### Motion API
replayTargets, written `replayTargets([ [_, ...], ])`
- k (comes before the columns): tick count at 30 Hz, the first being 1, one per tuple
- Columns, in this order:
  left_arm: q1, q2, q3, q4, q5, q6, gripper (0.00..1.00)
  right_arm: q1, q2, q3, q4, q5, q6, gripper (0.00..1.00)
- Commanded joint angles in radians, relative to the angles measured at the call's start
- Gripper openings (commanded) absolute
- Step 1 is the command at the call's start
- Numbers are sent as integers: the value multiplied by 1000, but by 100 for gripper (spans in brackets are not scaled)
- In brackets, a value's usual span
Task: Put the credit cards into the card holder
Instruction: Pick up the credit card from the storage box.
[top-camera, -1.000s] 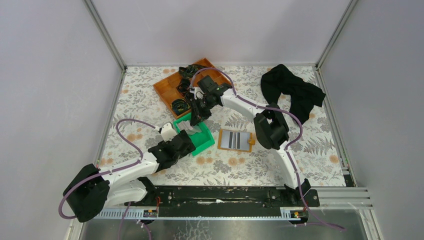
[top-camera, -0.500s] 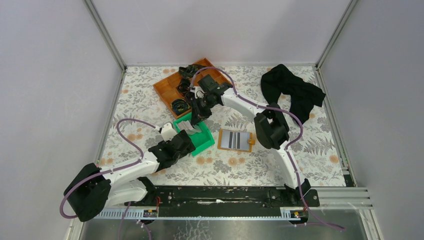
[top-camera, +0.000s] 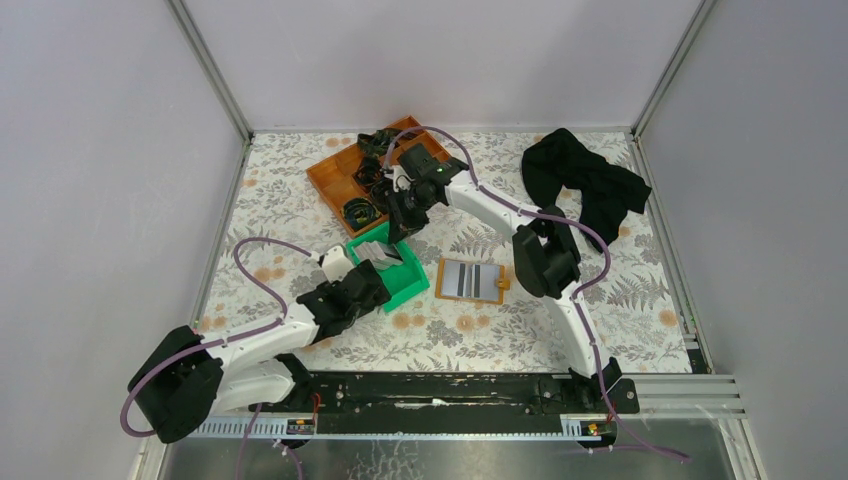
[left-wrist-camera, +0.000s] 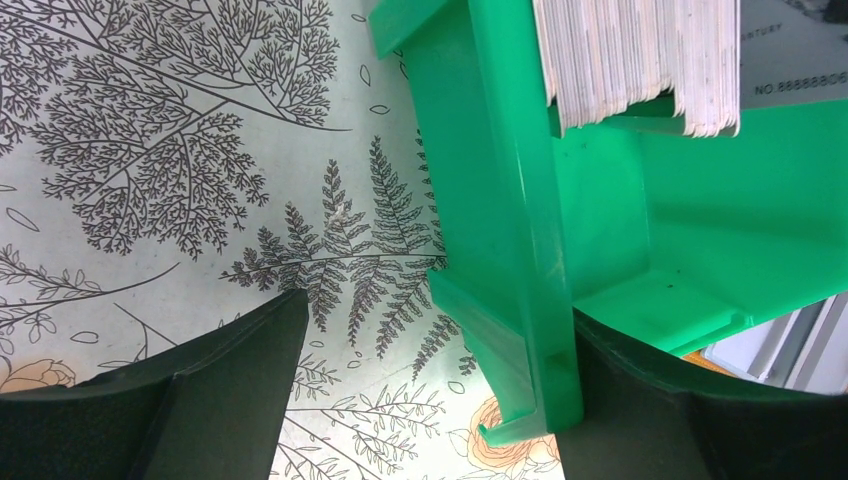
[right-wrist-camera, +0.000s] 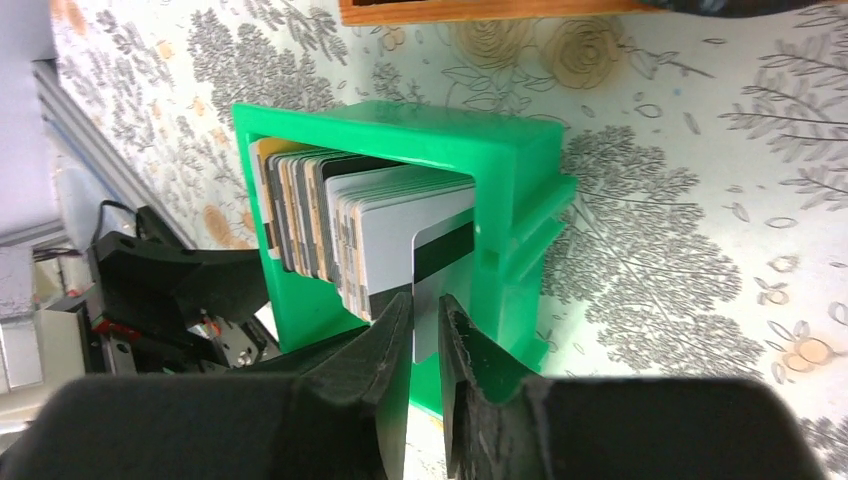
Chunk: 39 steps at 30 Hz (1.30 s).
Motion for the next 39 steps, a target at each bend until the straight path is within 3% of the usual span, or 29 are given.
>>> replayTargets([
  [1,8,2,-16,52,-3,10,89,3,-33,67,-93,141,-71,21],
  [19,8,12,-11,89,5,38,89,99,70,185,-230,448,-133,10],
  [24,8,-11,-1,84,5,52,90,118,84,181,-246,495,-127,2],
  [39,11,-224,77,-29,-64,122,100,128,-68,176,-250,558,-92,0],
])
